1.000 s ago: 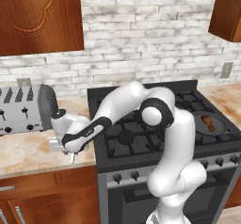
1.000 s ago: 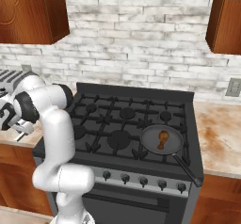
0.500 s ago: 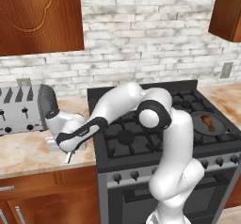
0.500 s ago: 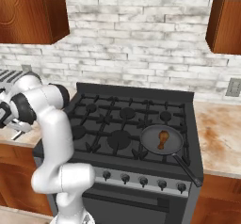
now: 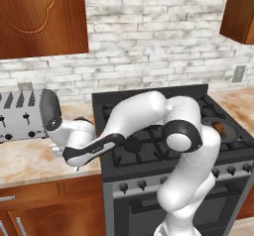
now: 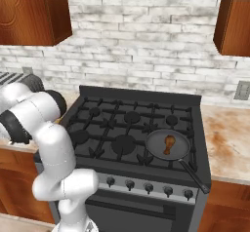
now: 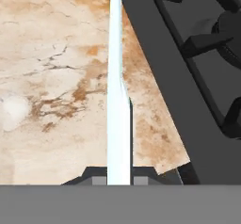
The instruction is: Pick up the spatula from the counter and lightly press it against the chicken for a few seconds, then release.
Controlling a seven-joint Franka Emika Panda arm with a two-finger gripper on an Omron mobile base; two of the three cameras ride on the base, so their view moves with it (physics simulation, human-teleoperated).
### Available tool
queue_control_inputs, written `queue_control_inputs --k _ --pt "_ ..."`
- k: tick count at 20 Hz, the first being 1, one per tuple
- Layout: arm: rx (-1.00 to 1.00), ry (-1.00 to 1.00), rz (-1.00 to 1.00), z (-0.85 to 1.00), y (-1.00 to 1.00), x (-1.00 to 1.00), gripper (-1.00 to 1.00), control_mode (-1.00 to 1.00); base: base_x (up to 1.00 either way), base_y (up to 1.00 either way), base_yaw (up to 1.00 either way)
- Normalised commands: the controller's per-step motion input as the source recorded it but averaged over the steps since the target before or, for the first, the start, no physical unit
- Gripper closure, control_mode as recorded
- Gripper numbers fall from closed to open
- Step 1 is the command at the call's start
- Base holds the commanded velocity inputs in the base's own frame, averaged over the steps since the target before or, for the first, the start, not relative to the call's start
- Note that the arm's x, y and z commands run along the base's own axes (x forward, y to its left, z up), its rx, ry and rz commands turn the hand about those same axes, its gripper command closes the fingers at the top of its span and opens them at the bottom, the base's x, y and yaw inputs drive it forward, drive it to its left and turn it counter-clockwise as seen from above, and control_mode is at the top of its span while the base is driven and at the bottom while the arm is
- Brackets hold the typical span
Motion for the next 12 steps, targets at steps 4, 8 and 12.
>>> queue_control_inputs --k 4,8,12 --pt "0.04 -0.15 -0.01 0.7 -0.57 -0.38 1.0 -1.0 0.0 0.0 0.0" --pt "0.08 -0.11 -0.02 0.73 -0.7 -0.32 1.0 -1.0 0.0 0.0 0.0" --pt "0.12 -0.04 -0.02 0.84 -0.73 -0.26 1.0 -1.0 0.0 0.0 0.0"
